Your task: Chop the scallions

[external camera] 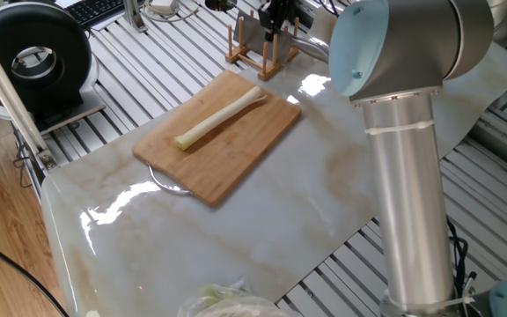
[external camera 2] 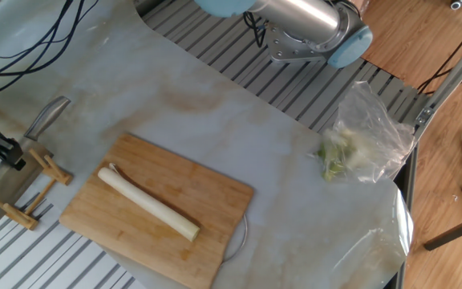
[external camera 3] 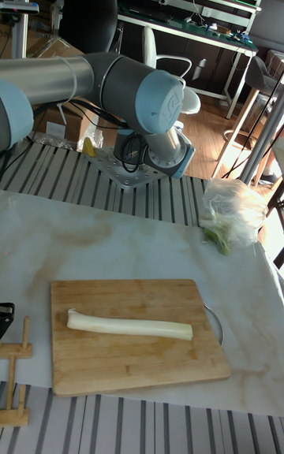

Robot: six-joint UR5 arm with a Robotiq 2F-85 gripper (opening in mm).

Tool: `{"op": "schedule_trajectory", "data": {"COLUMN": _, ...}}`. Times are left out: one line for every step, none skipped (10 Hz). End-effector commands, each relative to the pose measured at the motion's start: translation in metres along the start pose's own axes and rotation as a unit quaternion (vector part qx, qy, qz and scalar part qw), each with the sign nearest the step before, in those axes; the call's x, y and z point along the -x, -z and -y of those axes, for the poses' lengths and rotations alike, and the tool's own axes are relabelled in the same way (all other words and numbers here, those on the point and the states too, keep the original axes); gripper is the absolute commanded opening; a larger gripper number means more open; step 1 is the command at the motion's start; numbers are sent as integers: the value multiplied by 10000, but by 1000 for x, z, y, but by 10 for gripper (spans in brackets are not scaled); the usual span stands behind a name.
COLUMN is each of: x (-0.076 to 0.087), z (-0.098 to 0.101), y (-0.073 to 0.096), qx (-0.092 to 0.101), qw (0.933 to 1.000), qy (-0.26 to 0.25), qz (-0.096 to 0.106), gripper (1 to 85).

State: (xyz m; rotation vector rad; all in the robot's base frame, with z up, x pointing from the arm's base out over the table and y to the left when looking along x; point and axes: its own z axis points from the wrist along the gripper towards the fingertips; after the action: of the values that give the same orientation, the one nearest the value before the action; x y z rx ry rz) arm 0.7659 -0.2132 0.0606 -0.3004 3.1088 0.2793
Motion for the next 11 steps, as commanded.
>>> {"op": "schedule_trajectory", "data": {"x": 1, "z": -1, "y": -1, "qx": 11, "qw": 10000, "qy": -3, "qz": 41, "gripper": 280}}
{"op": "schedule_trajectory", "data": {"x": 2, "z": -1, "y": -3, "qx": 18, "qw": 10000, "qy": 27, "qz": 43, "gripper": 280}}
{"op": "schedule_trajectory", "data": {"x": 3, "z": 0, "y": -4, "qx": 7, "qw": 10000, "qy": 35, "qz": 56, "gripper": 280}}
{"op": "schedule_trajectory", "data": {"x": 4, "z": -1, "y": -4, "qx": 29, "qw": 10000, "qy": 28, "qz": 68, "gripper": 280}}
{"op": "schedule_trajectory", "data": {"x": 2, "z": -1, "y": -4, "qx": 27, "qw": 10000, "qy": 58, "qz": 36, "gripper": 280}}
{"op": "schedule_trajectory", "data": {"x": 1, "z": -2, "y": -4, "qx": 40, "qw": 10000, "qy": 81, "qz": 8, "gripper": 280}}
{"op": "schedule_trajectory", "data": {"x": 0, "z": 0, "y": -4, "qx": 6, "qw": 9999, "qy": 126, "qz": -15, "gripper": 280}}
{"op": "schedule_trajectory", "data": {"x": -2, "z": 1, "y": -4, "qx": 5, "qw": 9998, "qy": 195, "qz": -48, "gripper": 280}}
{"op": "schedule_trajectory", "data": {"x": -6, "z": 0, "y": -3, "qx": 13, "qw": 9995, "qy": 279, "qz": -117, "gripper": 280}}
{"op": "schedule_trajectory", "data": {"x": -7, "z": 0, "y": -3, "qx": 25, "qw": 9995, "qy": 286, "qz": -138, "gripper": 280}}
{"op": "schedule_trajectory", "data": {"x": -7, "z": 0, "y": -3, "qx": 27, "qw": 9995, "qy": 294, "qz": -146, "gripper": 280}}
